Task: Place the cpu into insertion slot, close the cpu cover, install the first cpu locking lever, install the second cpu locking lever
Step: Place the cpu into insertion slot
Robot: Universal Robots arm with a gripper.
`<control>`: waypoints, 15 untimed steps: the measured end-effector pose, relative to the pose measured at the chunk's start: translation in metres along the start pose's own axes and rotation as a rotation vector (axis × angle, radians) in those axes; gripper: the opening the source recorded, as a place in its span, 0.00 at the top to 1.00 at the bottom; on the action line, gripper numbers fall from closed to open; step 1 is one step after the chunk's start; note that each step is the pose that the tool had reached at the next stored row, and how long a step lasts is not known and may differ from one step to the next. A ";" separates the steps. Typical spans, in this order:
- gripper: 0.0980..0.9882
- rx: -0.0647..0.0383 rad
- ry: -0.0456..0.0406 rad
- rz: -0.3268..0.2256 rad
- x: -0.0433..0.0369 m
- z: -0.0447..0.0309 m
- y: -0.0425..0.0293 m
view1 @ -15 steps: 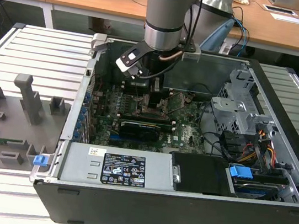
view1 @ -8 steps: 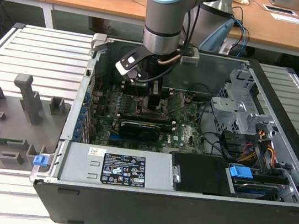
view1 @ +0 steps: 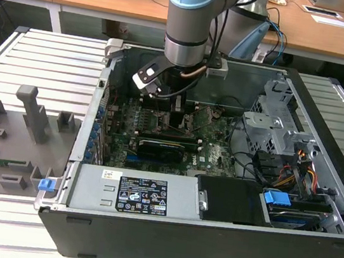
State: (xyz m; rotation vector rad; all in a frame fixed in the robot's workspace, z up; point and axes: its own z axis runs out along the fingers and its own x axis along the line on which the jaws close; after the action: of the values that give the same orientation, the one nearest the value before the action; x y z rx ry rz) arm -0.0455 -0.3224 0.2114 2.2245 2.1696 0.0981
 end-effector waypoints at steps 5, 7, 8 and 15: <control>0.52 0.001 -0.0004 0.000 0.0012 0.0026 0.0002; 0.52 0.001 -0.0003 0.001 0.0022 0.0034 0.0002; 0.52 0.001 -0.0002 0.001 0.0025 0.0038 0.0001; 0.52 0.001 -0.0012 0.001 0.0037 0.0078 -0.0001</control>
State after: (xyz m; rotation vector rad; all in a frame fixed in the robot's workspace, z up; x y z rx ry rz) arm -0.0450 -0.3185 0.2037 2.2260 2.1678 0.0959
